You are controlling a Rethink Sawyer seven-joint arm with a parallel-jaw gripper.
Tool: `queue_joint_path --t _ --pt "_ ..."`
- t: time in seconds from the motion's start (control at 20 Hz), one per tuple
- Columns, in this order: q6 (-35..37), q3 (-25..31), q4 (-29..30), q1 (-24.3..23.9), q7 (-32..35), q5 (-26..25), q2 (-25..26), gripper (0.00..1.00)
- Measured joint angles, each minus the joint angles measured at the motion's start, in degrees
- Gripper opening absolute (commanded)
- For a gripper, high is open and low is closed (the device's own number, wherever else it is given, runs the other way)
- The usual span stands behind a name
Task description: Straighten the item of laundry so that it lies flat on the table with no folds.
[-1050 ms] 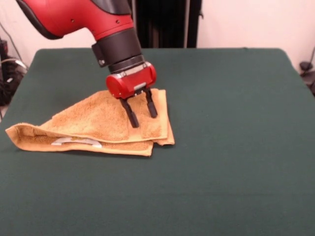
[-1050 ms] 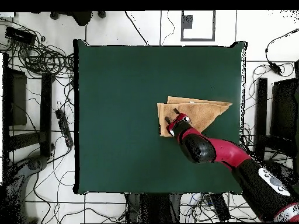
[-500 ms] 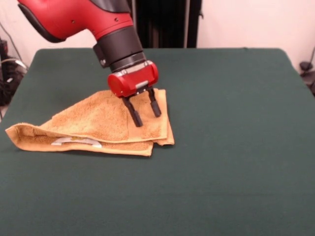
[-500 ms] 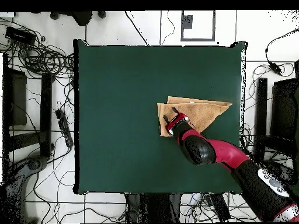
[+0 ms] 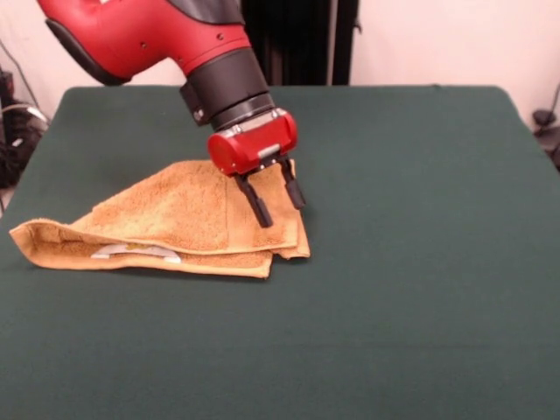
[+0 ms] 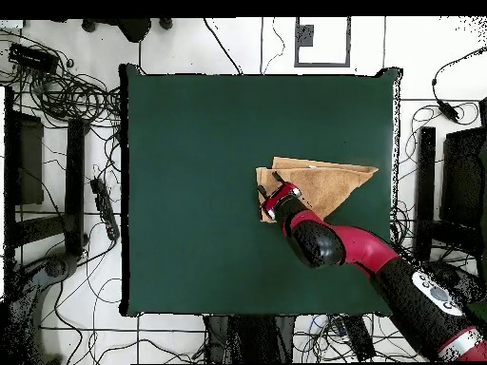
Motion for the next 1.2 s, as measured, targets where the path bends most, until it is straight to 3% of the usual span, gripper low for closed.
queue_joint_path --t 1.2 --pt "0.0 3.8 -0.3 -4.2 0.0 -4.5 0.5 1.0"
